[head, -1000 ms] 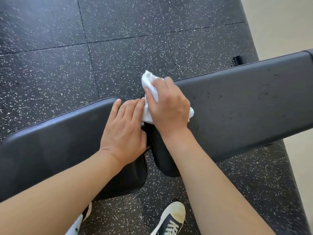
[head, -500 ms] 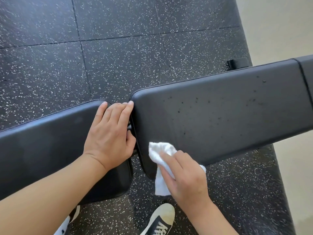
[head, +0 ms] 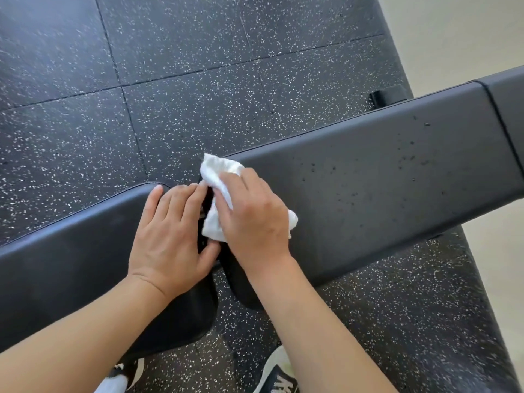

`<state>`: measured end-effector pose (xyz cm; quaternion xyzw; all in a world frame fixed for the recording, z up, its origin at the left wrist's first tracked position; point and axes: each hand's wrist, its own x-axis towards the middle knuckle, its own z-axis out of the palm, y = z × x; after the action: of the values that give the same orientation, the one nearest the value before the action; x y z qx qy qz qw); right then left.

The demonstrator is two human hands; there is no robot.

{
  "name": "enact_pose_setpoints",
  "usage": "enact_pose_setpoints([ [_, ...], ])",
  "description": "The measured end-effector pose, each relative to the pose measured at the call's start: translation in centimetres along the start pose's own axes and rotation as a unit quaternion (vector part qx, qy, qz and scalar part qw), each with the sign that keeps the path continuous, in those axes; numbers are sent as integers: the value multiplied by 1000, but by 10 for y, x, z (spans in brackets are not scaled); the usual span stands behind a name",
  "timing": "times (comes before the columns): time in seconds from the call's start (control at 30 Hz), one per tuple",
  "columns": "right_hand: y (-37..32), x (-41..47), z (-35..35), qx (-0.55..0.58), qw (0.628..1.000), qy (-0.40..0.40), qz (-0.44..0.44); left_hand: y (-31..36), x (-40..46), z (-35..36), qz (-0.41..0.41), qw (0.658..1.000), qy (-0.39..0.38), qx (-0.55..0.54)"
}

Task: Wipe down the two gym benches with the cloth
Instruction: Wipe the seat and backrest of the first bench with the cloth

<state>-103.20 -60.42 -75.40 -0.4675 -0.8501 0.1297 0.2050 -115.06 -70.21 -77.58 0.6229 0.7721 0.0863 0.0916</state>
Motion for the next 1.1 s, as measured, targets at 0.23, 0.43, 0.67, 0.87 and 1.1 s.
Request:
enact_pose_setpoints([
  [0.23,84,-2,-35,-45,985,63,152,0,0,3,2,1000,20,4],
  [0.43,9,19,1,0,989,51,140,0,0,2,-3,1000,9,1],
  [0.67,16,-67,-23,6,1000,-5,12,-2,-1,5,-2,1000,7,0],
  [0.87,83,-112,-62,-19,1000,-8,13,0,0,3,1,1000,16,-4],
  [1.1,38,-40,-21,9,975,75,210,1,0,1,-5,1000,6,-6],
])
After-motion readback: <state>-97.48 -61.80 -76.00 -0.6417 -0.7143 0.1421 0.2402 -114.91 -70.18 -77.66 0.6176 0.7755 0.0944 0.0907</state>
